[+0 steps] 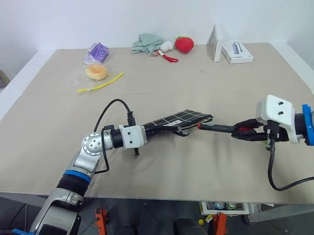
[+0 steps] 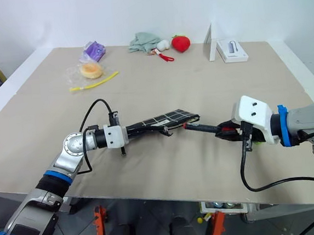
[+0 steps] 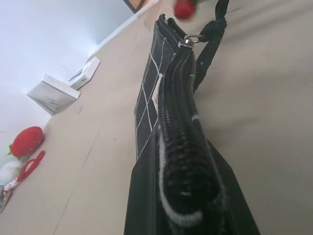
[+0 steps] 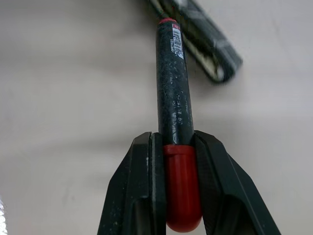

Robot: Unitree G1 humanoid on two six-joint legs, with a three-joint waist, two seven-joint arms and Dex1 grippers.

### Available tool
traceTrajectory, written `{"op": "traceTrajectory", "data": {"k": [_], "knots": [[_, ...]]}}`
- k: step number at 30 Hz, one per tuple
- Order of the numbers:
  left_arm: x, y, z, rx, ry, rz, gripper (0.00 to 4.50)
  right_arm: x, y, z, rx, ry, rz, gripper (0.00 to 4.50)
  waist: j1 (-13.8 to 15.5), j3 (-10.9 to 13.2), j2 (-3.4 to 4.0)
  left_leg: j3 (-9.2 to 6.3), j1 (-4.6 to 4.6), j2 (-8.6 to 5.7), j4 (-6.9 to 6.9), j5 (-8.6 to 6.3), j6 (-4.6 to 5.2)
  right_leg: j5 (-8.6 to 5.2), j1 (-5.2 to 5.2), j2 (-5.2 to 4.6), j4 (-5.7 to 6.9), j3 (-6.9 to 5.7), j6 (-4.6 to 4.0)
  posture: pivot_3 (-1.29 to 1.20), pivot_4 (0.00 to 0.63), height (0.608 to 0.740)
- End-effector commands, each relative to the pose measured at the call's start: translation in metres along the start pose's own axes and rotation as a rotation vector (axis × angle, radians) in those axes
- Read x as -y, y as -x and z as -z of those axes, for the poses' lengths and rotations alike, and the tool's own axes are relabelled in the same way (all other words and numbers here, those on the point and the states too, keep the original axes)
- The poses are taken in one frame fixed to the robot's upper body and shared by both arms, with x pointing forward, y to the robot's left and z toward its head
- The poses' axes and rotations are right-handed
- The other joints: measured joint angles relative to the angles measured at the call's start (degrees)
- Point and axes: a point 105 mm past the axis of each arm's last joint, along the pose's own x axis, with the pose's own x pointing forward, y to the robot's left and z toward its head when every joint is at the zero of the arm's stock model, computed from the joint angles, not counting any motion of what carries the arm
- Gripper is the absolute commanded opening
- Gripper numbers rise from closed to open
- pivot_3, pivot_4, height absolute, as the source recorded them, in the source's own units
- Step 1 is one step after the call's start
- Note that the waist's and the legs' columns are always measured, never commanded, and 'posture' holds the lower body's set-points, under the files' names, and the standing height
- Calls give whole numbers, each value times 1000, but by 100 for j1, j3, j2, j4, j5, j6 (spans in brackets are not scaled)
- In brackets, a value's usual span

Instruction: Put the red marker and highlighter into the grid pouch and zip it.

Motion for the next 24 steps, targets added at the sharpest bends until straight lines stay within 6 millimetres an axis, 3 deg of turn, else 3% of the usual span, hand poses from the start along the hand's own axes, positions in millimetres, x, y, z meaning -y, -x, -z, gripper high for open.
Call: {"op": "traceTrajectory", "data": {"k": [1, 5, 13, 24], "knots": [[-9, 3, -10, 32, -29, -30, 0, 13, 2, -12, 47, 38, 65, 524, -2, 0, 0, 1, 1, 0, 0, 1, -1, 2, 0, 0, 0, 2, 2, 0, 150, 732], [-9, 3, -10, 31, -31, -29, 0, 19, -1, -11, 48, 47, 93, 524, 10, 1, 3, -4, 0, 0, -2, 1, -1, 2, 0, 1, 0, -1, 3, 0, 150, 732], [-8, 5, -9, 22, -32, -28, 0, -4, 6, -20, 98, 2, -55, 524, 17, 1, 3, -6, -3, -2, -3, -1, 1, 10, 2, -1, 0, -2, -14, 0, 150, 732], [-8, 4, -8, 20, -32, -28, 0, 13, 9, -20, 106, 5, 28, 524, 14, 1, 3, -7, 10, -1, 3, 2, 0, 8, 14, 0, 0, -2, -1, 0, 150, 732]]}}
